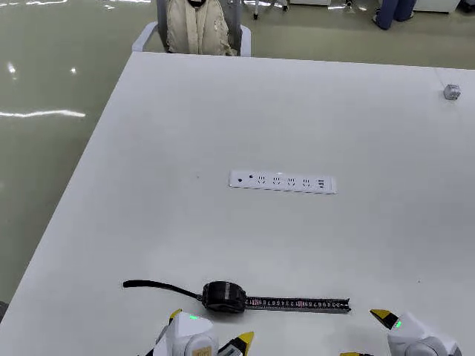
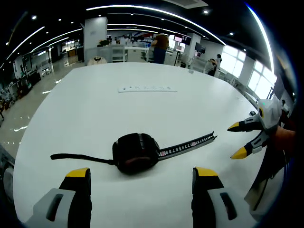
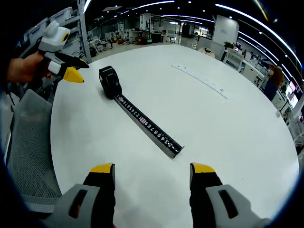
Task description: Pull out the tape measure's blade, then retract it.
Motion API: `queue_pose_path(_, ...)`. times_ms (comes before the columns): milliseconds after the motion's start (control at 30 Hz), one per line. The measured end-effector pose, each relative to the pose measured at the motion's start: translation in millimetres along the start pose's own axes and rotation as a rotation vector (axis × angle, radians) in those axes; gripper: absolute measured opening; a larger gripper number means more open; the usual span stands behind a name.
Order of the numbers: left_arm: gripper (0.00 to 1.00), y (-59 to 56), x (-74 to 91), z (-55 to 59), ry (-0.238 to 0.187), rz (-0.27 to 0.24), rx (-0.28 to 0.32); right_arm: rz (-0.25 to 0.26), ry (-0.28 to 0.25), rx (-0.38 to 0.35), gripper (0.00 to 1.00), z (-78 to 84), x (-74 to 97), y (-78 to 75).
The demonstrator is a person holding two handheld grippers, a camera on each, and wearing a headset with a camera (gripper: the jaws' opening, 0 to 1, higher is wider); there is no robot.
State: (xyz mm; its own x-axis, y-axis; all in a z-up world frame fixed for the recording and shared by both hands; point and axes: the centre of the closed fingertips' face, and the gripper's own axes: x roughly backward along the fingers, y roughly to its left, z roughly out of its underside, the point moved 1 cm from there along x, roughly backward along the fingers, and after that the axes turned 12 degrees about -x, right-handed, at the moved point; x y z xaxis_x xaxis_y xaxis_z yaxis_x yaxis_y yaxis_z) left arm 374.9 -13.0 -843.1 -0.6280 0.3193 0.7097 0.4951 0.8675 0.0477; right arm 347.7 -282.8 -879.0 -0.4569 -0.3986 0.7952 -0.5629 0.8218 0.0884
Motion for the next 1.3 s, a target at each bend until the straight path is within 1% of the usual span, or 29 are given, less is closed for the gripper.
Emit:
queue_pose_path(133, 0.85, 0.6, -2.9, -3.2, 0.000, -0.005, 0.003, -0.012, 0.017, 0.023, 0.65, -0.3, -4.7, -2.5)
queue_pose_path(267, 0.84, 0.6, -3.7, -3.8, 0.000, -0.005, 0.003, -0.014, 0.022, 0.027, 0.64, -0.3, -5.6, -3.1)
queue_pose_path(400, 0.84, 1.5, -11.8, -5.0, 0.007, -0.016, 0.009, -0.044, 0.063, 0.072, 0.65, 1.3, -14.3, -5.6)
queue_pose_path(633, 0.82, 4.3, -18.6, -4.0, 0.016, -0.031, 0.018, -0.063, 0.089, 0.101, 0.63, 1.2, -22.6, -13.0)
queue_pose_path(700, 0.82, 5.0, -20.3, -3.4, 0.018, -0.034, 0.026, -0.071, 0.097, 0.116, 0.62, 1.1, -23.8, -13.4)
queue_pose_path(833, 0.81, 5.0, -20.6, -3.3, 0.018, -0.035, 0.027, -0.072, 0.098, 0.119, 0.61, 0.7, -24.0, -13.6)
queue_pose_path(967, 0.80, 6.4, -27.0, -2.5, 0.024, -0.042, 0.037, -0.096, 0.127, 0.158, 0.61, 2.2, -32.0, -18.9)
queue_pose_path(1200, 0.79, 8.3, -34.5, -7.2, 0.021, -0.048, 0.047, -0.119, 0.157, 0.197, 0.58, 5.2, -39.4, -23.9)
queue_pose_path(1300, 0.79, 8.8, -38.0, -8.5, 0.022, -0.049, 0.051, -0.129, 0.171, 0.214, 0.57, 3.5, -40.8, -24.1)
